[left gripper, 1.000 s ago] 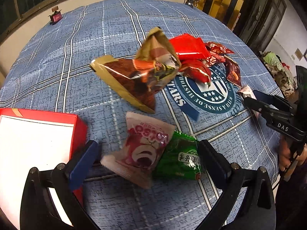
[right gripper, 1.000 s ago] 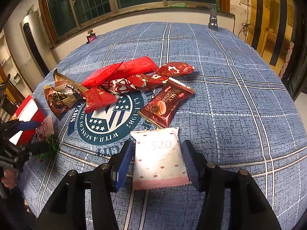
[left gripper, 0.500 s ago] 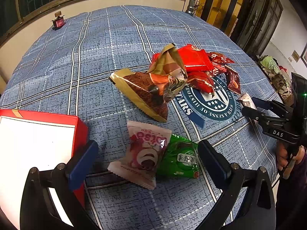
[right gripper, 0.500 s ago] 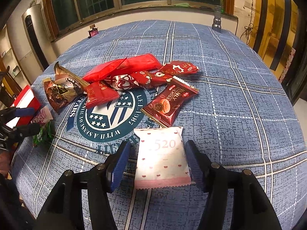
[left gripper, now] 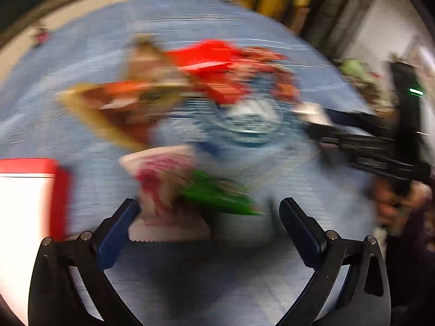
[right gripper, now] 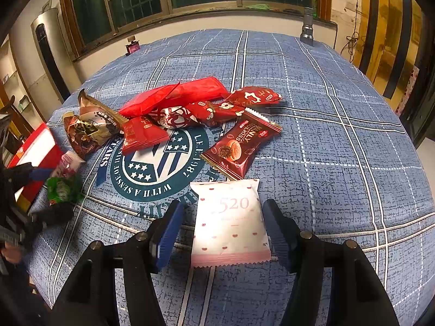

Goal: Organize snacks
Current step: 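Grasp the pink Lotso snack packet with the left tool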

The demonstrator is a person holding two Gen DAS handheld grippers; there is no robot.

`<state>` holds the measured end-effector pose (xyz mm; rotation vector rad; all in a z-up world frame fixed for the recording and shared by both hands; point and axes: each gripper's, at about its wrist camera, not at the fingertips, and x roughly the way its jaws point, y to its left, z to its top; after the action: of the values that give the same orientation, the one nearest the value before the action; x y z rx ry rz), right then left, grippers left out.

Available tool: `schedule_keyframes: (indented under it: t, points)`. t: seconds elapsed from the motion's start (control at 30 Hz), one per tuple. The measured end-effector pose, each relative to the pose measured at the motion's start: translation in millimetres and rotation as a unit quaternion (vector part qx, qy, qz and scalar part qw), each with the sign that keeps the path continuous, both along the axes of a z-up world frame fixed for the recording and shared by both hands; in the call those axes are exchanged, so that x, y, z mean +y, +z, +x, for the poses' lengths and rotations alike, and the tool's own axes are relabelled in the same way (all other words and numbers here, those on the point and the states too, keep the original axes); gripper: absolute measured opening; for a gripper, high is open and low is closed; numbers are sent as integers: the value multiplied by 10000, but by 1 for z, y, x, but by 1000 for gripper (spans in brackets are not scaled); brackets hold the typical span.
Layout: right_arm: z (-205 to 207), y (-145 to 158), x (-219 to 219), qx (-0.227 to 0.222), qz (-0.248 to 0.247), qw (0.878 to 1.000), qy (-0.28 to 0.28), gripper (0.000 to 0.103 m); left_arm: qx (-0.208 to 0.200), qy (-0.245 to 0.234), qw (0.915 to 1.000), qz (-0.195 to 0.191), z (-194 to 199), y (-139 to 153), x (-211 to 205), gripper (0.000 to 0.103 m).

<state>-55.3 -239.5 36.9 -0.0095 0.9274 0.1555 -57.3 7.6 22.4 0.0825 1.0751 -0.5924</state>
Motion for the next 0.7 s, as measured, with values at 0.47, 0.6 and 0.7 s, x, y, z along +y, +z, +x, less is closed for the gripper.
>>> schedule_keyframes:
  t: [0.47, 0.6, 0.7]
  points:
    - [-1, 0, 0, -8, 46, 10000, 9, 66, -70, 1206, 9927, 30, 11, 14, 35, 103]
    - [-1, 0, 0, -11, 64, 10000, 12, 66, 102, 1624, 9866, 104, 24, 3, 34, 103]
    - [-1, 0, 0, -11, 60, 10000, 13, 66, 240, 1948, 9805, 79, 33, -1, 35, 101]
